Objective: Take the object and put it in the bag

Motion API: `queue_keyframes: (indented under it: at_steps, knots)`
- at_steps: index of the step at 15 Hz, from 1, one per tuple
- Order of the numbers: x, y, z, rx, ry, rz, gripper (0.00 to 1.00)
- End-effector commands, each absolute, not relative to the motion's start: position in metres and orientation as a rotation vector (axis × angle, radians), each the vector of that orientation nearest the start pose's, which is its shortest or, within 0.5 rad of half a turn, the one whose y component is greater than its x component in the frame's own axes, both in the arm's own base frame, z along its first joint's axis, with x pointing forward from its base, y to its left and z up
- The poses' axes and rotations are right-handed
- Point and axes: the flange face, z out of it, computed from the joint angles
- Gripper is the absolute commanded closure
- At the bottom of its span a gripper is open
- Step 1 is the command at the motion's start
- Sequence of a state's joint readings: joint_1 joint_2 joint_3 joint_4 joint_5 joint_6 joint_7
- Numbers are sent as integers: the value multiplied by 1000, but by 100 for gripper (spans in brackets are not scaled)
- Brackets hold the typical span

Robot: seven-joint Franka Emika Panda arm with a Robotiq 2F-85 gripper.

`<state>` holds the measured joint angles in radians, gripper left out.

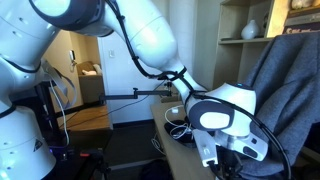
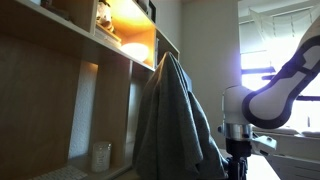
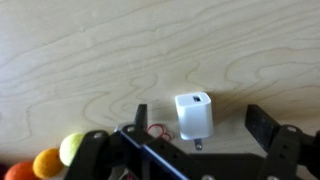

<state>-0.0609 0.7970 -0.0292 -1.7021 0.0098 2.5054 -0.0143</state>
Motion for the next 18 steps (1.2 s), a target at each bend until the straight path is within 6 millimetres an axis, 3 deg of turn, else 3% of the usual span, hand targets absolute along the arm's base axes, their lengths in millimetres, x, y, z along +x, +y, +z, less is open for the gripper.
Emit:
queue_keyframes:
  at_steps: [1,18]
  knots:
    - [649,-56,144,-3139,85,-49,0]
    - [651,-56,132,-3148,116,-8,0]
